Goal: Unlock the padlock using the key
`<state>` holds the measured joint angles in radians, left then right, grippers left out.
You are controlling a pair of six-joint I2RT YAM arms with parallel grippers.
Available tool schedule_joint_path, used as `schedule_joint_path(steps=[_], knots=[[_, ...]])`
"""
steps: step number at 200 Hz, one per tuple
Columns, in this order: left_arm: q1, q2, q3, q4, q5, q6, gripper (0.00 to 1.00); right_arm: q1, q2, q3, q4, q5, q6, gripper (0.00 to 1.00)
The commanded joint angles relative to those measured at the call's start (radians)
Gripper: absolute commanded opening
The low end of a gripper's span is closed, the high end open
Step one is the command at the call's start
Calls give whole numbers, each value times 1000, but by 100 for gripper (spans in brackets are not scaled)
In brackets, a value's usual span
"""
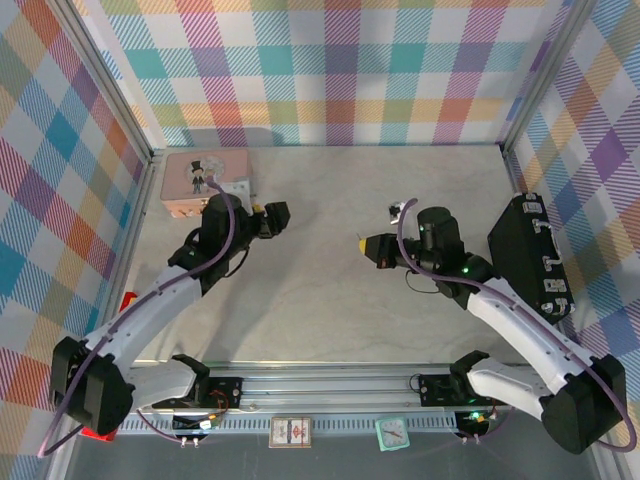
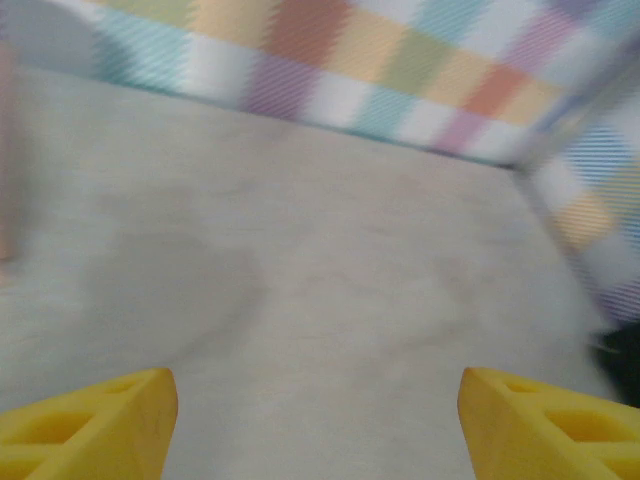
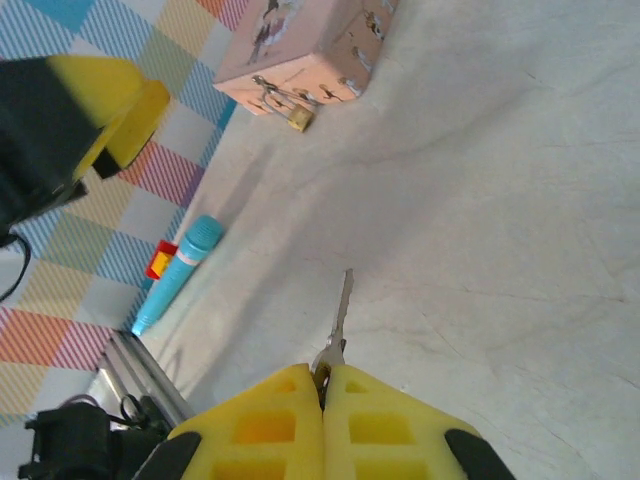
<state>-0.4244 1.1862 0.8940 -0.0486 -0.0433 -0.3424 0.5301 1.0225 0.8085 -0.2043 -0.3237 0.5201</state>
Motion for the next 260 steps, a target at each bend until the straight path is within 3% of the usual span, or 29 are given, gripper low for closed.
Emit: schedule_joint_path(steps=[1,24,61,122,191,260], knots=[[128,107,23,-135,-97,26,74,-4,-36,-12,-73,23,-68,0],[259,204,-14,-31,-30,-49,74,-4,-68,-52,-59,9,-51,0],[387,316,-112,278,114,-177,76,-4,-120,-112,-40,-3,-29,0],[476,484,-151,532,193,-262,74,-5,-142,-141,-36,-15,-28,0],[536,605,-102,591,259,-281,70,-4,-150,-145,-32,-12,-25,0],[541,696,-18,536,237,-330,62,-4,-156,-128,-55,-8,-35,0]])
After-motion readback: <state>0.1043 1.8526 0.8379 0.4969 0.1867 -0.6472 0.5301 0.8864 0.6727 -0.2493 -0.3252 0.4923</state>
